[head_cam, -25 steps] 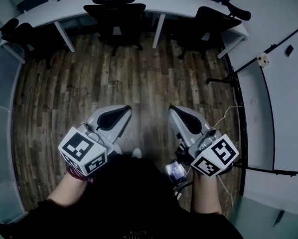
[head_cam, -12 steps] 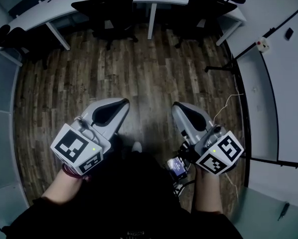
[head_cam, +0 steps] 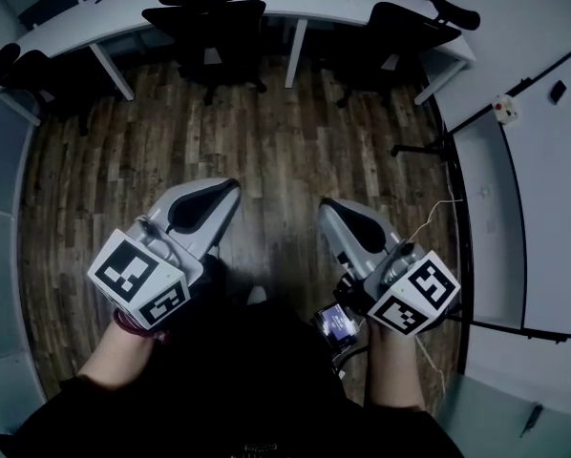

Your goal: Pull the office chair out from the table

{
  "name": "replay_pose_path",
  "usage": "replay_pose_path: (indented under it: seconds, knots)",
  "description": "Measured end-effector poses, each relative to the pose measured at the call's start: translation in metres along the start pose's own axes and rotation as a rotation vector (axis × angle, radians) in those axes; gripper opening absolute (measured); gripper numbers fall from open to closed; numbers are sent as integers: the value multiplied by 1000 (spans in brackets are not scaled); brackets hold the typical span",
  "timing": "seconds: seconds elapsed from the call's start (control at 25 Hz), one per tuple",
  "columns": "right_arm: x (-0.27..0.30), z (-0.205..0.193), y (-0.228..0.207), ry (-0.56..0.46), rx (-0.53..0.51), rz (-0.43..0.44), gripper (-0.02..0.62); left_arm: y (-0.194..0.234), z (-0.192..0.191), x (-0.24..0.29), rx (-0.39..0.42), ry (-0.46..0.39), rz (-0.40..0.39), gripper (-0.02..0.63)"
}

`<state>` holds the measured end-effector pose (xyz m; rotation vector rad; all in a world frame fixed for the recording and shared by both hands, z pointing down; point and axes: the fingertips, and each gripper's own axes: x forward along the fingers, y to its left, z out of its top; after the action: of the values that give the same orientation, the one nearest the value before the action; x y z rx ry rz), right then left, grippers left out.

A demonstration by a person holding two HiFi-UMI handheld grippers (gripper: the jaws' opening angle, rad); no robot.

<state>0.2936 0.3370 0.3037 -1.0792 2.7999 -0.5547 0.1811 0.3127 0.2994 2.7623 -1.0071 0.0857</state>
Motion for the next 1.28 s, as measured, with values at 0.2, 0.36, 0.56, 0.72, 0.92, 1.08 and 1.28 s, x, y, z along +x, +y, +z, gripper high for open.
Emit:
replay_pose_path:
  seconds: [0.2,0.36,0.56,0.72,0.92,1.08,1.28]
  knots:
    - [55,24,-5,17,-65,36,0,57,4,1,-51,1,37,3]
    - [103,38,-11,34,-110,56,0,105,14,9,-50,3,75,3]
    - [161,38,-17,69,-66,52,0,169,25,4,-81,6,94,2]
    - [210,50,-20,63,-47,51,0,222,36,-2,-91,3,105,3]
    - [274,50,-24,81,-43,53,0,279,47,-12,-71,-2,117,3]
    - [323,54,-26,91,-46,50,0,322,52,-15,-67,-4,115,2]
    - [367,54,-33,105,-47,37,0,360,55,-15,-49,-7,95,3]
